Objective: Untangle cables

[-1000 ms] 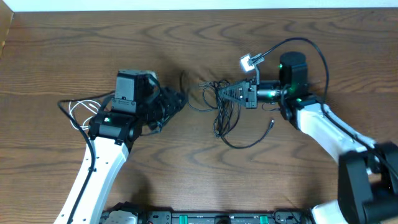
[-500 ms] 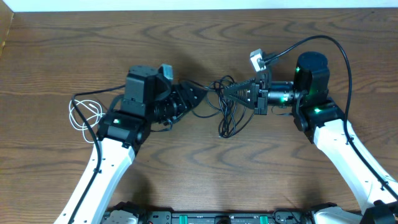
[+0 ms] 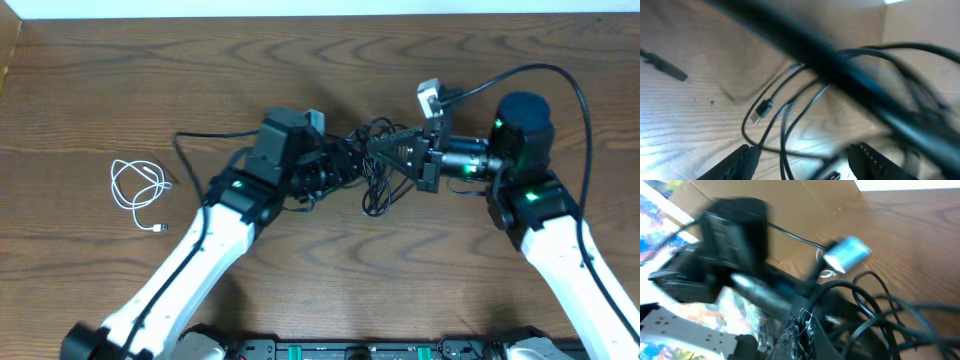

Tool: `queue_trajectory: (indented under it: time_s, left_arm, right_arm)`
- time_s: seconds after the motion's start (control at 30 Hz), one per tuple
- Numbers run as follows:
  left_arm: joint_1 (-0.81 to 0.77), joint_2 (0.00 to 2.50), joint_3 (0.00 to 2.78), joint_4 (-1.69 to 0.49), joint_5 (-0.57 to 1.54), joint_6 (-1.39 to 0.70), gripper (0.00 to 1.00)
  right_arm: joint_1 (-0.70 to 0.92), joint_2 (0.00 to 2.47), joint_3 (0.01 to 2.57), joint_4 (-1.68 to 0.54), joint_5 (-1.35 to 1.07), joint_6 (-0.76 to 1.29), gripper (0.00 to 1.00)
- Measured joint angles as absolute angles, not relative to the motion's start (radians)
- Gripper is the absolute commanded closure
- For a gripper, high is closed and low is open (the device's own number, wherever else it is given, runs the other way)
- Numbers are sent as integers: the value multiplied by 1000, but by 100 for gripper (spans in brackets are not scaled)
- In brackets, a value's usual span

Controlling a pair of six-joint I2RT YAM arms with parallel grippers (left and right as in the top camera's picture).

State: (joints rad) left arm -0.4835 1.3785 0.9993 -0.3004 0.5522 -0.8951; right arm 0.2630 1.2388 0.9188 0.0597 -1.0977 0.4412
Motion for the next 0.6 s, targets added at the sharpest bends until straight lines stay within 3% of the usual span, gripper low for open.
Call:
queue_trajectory:
  time_s: [0.07,0.3,0.47,0.53,0.6]
  left_arm:
    - [-490,1409,999,-286,548,-897,49]
    - [-493,1501,1006,-360,412,-902,50]
    - [-491,1546,1005,-482,265,-901,50]
    - [-489,1545,1005,-519,213,-901,60]
    - [-484,1545,1005,-535,190,-907,81]
  right_arm:
    - [263,1216,919,59,-1094,448,99]
    - [236,1113,911,1,-1057,459,99]
    - [144,992,918,-195,-923,430,99]
    - [106,963,920,-294,-822,419,99]
    - [81,947,920,-373,-731,414,98]
